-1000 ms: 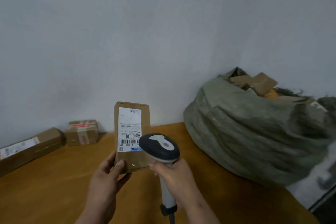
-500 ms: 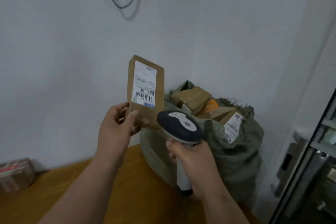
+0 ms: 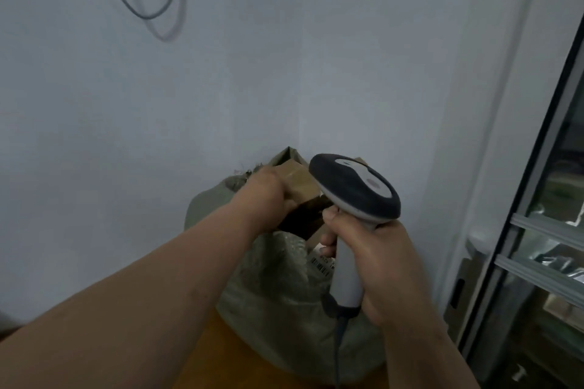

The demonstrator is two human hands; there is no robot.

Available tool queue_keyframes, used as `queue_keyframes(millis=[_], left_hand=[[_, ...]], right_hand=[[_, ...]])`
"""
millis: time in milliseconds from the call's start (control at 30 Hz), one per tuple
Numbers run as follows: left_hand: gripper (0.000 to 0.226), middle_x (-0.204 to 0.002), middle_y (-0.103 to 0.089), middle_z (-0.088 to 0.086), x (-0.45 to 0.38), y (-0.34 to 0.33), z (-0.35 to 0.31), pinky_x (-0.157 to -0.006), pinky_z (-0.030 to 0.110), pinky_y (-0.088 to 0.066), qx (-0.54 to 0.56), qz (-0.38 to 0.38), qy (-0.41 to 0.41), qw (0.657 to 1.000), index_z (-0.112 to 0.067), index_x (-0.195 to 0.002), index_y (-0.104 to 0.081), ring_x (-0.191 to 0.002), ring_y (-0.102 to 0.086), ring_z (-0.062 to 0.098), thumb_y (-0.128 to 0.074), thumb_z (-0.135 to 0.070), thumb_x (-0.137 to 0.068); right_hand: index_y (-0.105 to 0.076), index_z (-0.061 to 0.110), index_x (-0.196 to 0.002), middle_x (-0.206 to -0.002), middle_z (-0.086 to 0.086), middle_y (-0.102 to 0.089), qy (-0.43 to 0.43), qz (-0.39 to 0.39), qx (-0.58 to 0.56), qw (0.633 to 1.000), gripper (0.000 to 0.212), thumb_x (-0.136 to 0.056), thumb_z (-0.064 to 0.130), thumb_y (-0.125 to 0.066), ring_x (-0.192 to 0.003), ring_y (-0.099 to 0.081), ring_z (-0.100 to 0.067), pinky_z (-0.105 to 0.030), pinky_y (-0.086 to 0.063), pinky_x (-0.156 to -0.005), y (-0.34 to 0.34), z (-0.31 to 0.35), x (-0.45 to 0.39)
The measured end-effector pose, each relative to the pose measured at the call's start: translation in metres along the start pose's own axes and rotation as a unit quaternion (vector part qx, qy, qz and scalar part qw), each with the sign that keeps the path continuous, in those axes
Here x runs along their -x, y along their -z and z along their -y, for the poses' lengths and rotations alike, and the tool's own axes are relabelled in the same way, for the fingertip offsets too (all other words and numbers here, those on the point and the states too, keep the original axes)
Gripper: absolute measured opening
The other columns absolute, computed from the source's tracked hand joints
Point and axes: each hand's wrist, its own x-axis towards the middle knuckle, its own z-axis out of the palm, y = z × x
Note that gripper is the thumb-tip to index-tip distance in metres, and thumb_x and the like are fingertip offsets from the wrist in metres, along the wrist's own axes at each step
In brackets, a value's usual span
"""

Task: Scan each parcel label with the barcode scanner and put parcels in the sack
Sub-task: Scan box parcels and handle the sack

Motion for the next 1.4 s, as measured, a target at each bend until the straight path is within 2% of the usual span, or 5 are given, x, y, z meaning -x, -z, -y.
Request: queue_keyframes(millis=[233, 533, 600, 800, 1400], left_hand=[[0.03, -0.061, -0.054, -0.008, 0.018, -0.007, 0.002, -0.053, 0.024, -0.036, 0.061, 0.052, 0.035, 0.996, -0.013, -0.081, -0.072, -0.055, -0.048, 0.008, -0.054, -0.028, -0.099], [0.021, -0.101, -0.071, -0.003, 0.073, 0.037, 0.043, -0.088, 0.034, -0.054, 0.399, -0.153, 0.154, 0.891, -0.019, -0.108, -0.075, -0.097, -0.064, 0.015, -0.058, -0.028, -0.099], [0.018, -0.097, -0.068, -0.01, 0.096, 0.041, 0.065, -0.078, 0.025, -0.051, 0.426, -0.165, 0.169, 0.873, -0.023, -0.108, -0.073, -0.093, -0.062, 0.009, -0.057, -0.028, -0.1], [0.031, -0.12, -0.066, 0.0, 0.183, 0.035, 0.162, -0.088, 0.033, -0.041, 0.433, -0.166, 0.27, 0.844, -0.019, -0.125, -0.067, -0.115, -0.058, 0.019, -0.056, -0.033, -0.1], [0.019, -0.104, -0.066, 0.0, 0.448, 0.047, 0.45, -0.083, 0.035, -0.049, 0.358, -0.169, 0.523, 0.755, -0.024, -0.098, -0.066, -0.098, -0.06, 0.017, -0.051, -0.036, -0.102]], right_hand=[[-0.072, 0.009, -0.082, -0.071, -0.01, -0.071, -0.007, 0.001, 0.021, 1.0, 0.006, -0.087, 0.012, -0.072, -0.069, -0.068, -0.026, -0.044, -0.058, -0.074, 0.003, -0.013, -0.001], [-0.069, 0.013, -0.065, -0.063, -0.005, -0.07, 0.03, 0.027, 0.059, 0.997, 0.021, -0.086, 0.013, -0.073, -0.063, -0.066, -0.021, -0.037, -0.058, -0.07, -0.045, 0.003, 0.033], [-0.068, 0.016, -0.061, -0.063, -0.004, -0.07, 0.065, 0.046, 0.064, 0.995, 0.024, -0.085, 0.011, -0.073, -0.063, -0.067, -0.02, -0.036, -0.058, -0.069, -0.064, 0.007, 0.05], [-0.071, 0.017, -0.08, -0.07, -0.003, -0.072, -0.008, 0.136, 0.101, 0.985, 0.007, -0.085, 0.02, -0.074, -0.071, -0.07, -0.019, -0.041, -0.06, -0.078, -0.149, -0.025, 0.087], [-0.071, 0.01, -0.087, -0.071, -0.007, -0.07, -0.21, 0.293, 0.165, 0.918, 0.015, -0.084, 0.024, -0.075, -0.071, -0.067, -0.021, -0.047, -0.057, -0.082, -0.45, -0.197, 0.2]])
